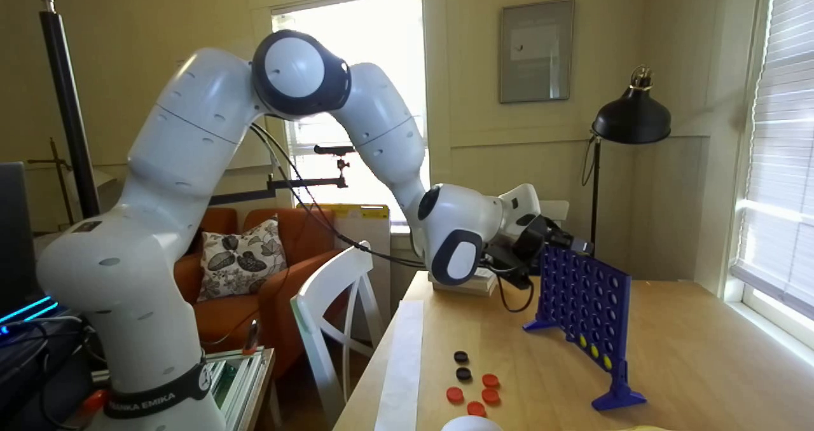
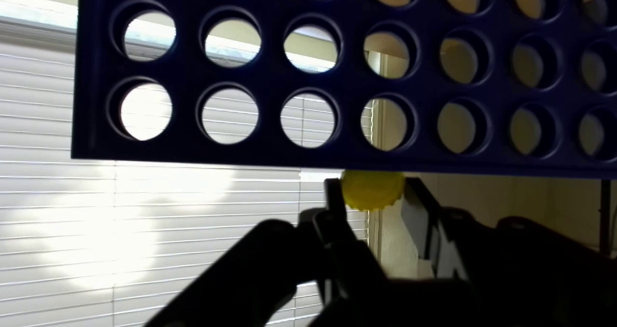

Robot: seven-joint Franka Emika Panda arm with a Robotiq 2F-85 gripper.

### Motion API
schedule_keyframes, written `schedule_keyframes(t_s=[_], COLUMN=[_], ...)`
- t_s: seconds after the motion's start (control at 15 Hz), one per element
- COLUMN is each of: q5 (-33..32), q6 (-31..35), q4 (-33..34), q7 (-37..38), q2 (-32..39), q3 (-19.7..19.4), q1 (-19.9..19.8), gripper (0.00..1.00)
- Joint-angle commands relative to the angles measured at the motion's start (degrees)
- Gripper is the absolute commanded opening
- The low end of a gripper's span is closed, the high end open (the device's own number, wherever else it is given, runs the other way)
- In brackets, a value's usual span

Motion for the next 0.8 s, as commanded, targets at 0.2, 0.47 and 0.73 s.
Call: schedule_keyframes(t_s=[0.2, 0.47, 0.73], q5=[-1.17, -1.06, -0.69], q6=[0.00, 0.27, 0.46], q4=[2.72, 2.39, 1.68], q7=[0.66, 0.62, 0.54], q2=[2.24, 2.14, 1.63], q3=[0.44, 0.56, 0.74], q1=[-0.55, -0.37, -0.06], gripper=[0.11, 0.11, 0.11])
